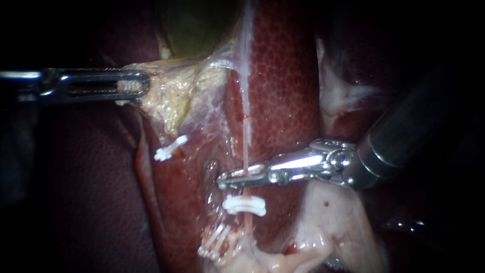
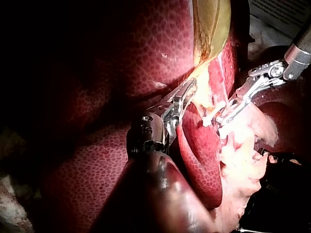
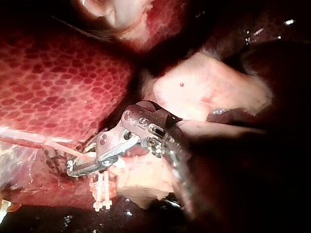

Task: Going back third clip right tube

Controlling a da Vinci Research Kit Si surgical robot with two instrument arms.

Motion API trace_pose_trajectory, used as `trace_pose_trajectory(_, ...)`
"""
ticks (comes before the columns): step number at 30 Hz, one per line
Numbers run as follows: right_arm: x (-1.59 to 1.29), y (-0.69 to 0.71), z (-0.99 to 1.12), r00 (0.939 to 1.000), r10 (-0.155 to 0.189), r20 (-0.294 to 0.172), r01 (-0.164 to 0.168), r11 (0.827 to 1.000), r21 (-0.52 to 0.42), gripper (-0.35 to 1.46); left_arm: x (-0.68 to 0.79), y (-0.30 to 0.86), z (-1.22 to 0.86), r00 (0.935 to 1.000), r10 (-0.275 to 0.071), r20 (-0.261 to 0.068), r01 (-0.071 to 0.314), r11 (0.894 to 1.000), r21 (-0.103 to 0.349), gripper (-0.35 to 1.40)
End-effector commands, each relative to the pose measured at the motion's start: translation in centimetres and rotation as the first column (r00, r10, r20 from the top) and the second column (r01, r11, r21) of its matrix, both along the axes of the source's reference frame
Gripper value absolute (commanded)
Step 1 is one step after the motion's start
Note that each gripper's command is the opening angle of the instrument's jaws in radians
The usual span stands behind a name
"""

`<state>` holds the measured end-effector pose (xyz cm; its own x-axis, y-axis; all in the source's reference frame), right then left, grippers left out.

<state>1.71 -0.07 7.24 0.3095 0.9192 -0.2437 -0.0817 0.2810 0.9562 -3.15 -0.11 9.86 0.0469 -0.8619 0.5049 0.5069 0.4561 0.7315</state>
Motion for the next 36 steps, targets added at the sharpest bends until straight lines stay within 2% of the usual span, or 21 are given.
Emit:
trace_pose_trajectory(1,0.00,0.00,0.00,1.0000,-0.001,-0.001,0.001,1.000,-0.005,-0.35,0.00,0.00,0.00,1.0000,0.000,0.000,0.000,1.000,0.000,-0.35)
trace_pose_trajectory(8,0.00,0.05,-0.04,0.9998,-0.014,-0.012,0.013,0.999,-0.052,-0.35,0.00,0.00,0.00,1.0000,0.000,0.000,0.000,1.000,0.000,-0.35)
trace_pose_trajectory(12,0.03,0.06,-0.04,0.9989,-0.026,-0.040,0.020,0.991,-0.129,0.07,-0.01,0.00,0.00,1.0000,0.000,0.000,0.000,1.000,0.000,-0.35)
trace_pose_trajectory(17,0.11,0.07,-0.03,0.9980,-0.029,-0.056,0.018,0.981,-0.191,0.46,0.00,0.00,0.00,1.0000,0.000,0.000,0.000,1.000,0.000,-0.35)
trace_pose_trajectory(20,0.15,0.08,-0.02,0.9992,0.023,-0.034,-0.031,0.961,-0.274,0.58,0.00,-0.01,0.00,1.0000,0.000,0.000,0.000,1.000,0.000,-0.35)
trace_pose_trajectory(21,0.15,0.09,-0.01,0.9989,0.043,-0.020,-0.047,0.953,-0.299,0.60,0.00,-0.01,0.00,1.0000,0.000,0.000,0.000,1.000,0.000,-0.35)
trace_pose_trajectory(22,0.14,0.10,0.00,0.9989,0.042,-0.020,-0.046,0.942,-0.333,0.60,0.00,-0.01,0.00,1.0000,0.000,0.000,0.000,1.000,0.000,-0.35)
trace_pose_trajectory(26,0.08,0.14,0.03,0.9990,0.040,-0.017,-0.044,0.925,-0.378,0.60,0.00,-0.01,0.01,1.0000,0.000,0.000,0.000,1.000,0.000,-0.35)
trace_pose_trajectory(31,-0.03,0.19,0.05,0.9994,0.020,-0.026,-0.030,0.908,-0.418,0.60,0.00,-0.01,0.01,1.0000,0.002,0.001,-0.002,1.000,0.000,-0.35)
trace_pose_trajectory(36,-0.15,0.20,-0.01,0.9994,0.006,-0.035,-0.021,0.900,-0.435,0.60,0.00,-0.02,0.01,1.0000,0.002,0.001,-0.002,1.000,0.000,-0.35)
